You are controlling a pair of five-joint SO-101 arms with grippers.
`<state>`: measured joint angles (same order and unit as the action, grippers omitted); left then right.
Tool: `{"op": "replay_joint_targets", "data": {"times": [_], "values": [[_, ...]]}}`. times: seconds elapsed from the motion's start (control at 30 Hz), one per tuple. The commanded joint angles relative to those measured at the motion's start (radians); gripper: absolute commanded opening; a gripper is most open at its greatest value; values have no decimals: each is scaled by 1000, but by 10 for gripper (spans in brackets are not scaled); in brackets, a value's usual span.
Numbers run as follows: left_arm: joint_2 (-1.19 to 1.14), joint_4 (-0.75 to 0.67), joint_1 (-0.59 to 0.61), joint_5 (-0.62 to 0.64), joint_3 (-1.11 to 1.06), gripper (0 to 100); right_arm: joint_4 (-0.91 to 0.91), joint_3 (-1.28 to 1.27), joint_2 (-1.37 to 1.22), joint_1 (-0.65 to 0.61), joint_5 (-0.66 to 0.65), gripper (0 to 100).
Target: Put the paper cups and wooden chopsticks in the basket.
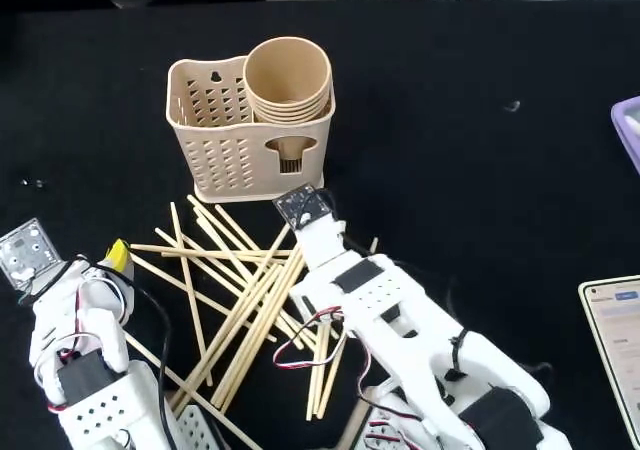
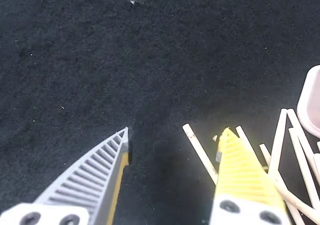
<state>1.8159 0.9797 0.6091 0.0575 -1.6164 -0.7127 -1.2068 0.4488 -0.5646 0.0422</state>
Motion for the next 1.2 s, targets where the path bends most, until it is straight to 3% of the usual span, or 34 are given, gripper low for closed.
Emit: {"op": "replay_joint_targets", "data": {"times": [0.0,0.17,0.43,0.73,0.93,1.17], "values": [[5,-2,-7,0,10,284,-8,42,1,-11,-34,131],[5,-2,-7,0,10,284,-31,28,82,-11,-138,24],[5,-2,-7,0,10,284,-132,28,305,-6,-170,12],[5,-2,-7,0,10,284,-153,48,634,255,-367,11],[6,-2,-7,0,10,284,-152,93,832,288,-391,11],[6,-2,-7,0,10,284,-144,21,851,354,-394,11]]}}
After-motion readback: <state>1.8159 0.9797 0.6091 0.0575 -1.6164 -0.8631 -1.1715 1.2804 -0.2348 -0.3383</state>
